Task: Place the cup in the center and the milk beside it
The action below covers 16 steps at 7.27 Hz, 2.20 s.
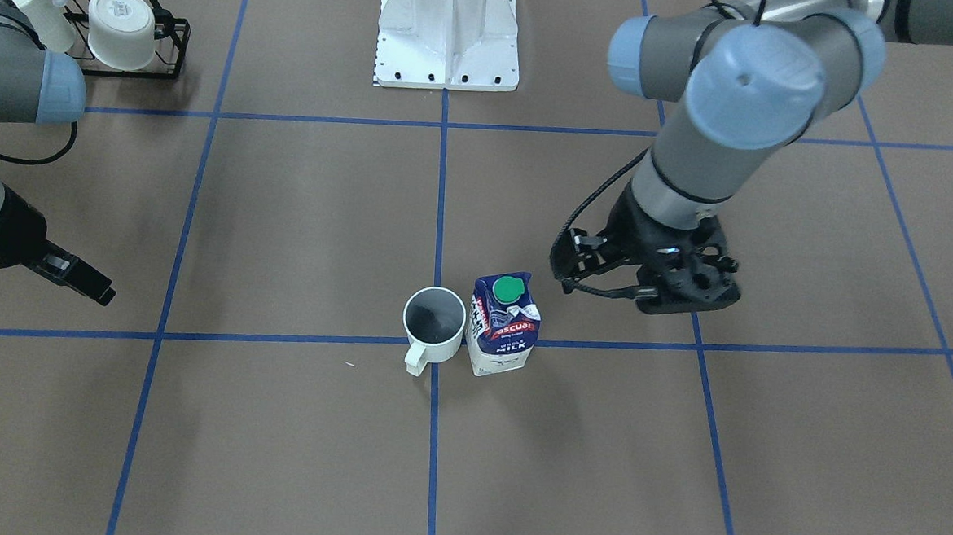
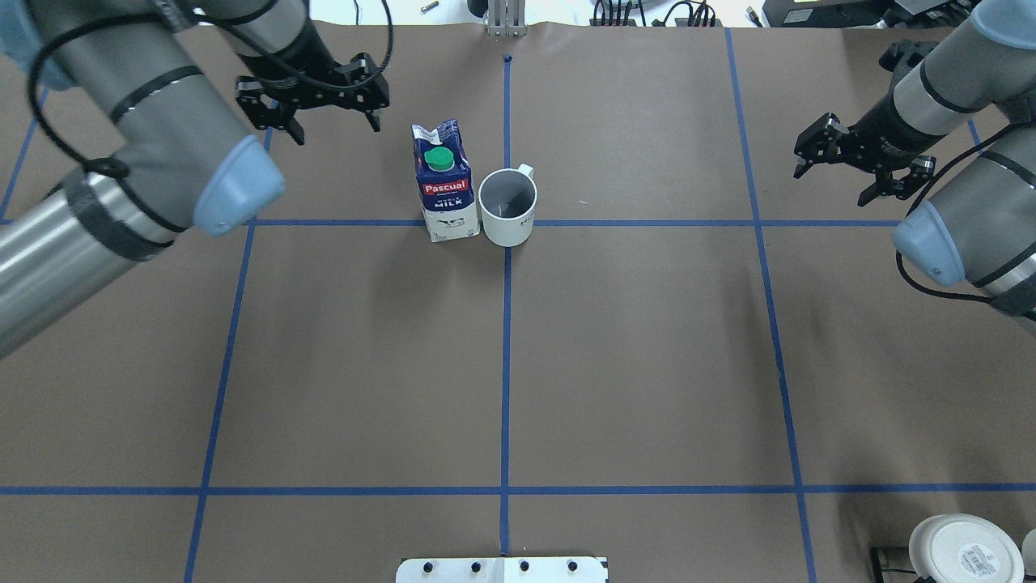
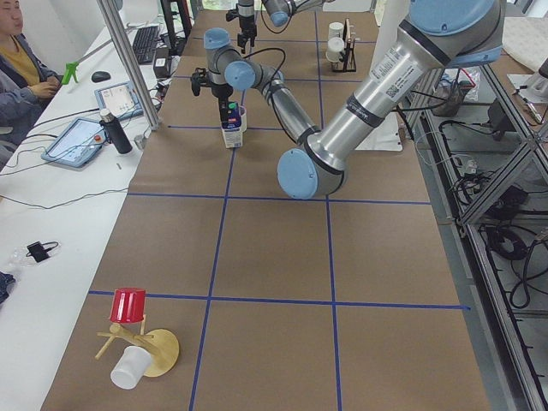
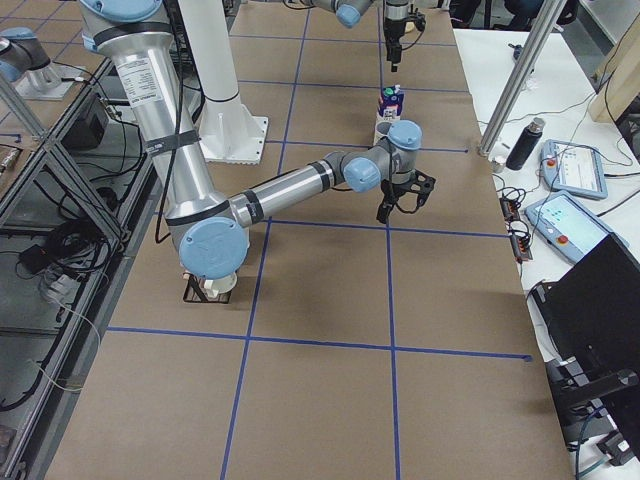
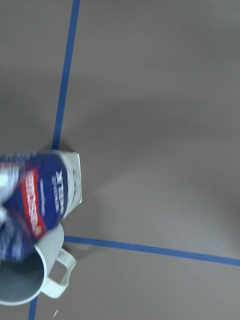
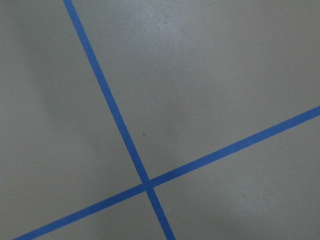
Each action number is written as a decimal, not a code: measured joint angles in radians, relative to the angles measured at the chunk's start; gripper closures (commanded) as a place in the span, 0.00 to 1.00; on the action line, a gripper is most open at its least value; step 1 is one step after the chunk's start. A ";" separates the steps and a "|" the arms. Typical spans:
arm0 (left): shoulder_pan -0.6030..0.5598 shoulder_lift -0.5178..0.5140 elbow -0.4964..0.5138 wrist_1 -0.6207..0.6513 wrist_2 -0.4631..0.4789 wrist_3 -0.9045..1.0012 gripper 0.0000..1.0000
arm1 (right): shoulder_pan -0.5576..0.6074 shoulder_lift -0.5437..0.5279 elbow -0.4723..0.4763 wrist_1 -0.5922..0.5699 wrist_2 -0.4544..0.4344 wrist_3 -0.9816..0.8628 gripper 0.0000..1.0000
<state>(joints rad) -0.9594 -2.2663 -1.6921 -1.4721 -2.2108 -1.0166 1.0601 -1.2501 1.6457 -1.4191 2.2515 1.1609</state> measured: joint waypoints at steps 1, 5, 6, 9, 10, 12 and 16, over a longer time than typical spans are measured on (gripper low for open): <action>-0.062 0.118 -0.109 -0.001 -0.054 0.060 0.02 | -0.001 0.001 -0.002 0.000 -0.002 -0.015 0.00; -0.206 0.452 -0.246 -0.018 -0.086 0.448 0.02 | 0.065 0.008 -0.045 -0.001 0.003 -0.245 0.00; -0.228 0.507 -0.239 -0.048 -0.086 0.542 0.02 | 0.101 0.004 -0.046 -0.003 0.012 -0.318 0.00; -0.240 0.556 -0.187 -0.156 -0.086 0.596 0.02 | 0.234 0.004 -0.118 -0.016 0.125 -0.598 0.00; -0.239 0.557 -0.185 -0.162 -0.087 0.595 0.02 | 0.249 0.008 -0.134 -0.016 0.141 -0.640 0.00; -0.238 0.552 -0.178 -0.164 -0.086 0.594 0.02 | 0.254 0.009 -0.139 -0.015 0.148 -0.657 0.00; -0.236 0.542 -0.181 -0.165 -0.087 0.592 0.02 | 0.252 0.009 -0.140 -0.012 0.145 -0.657 0.00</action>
<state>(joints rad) -1.1955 -1.7240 -1.8733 -1.6368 -2.2979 -0.4248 1.3118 -1.2408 1.5053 -1.4313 2.3966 0.5042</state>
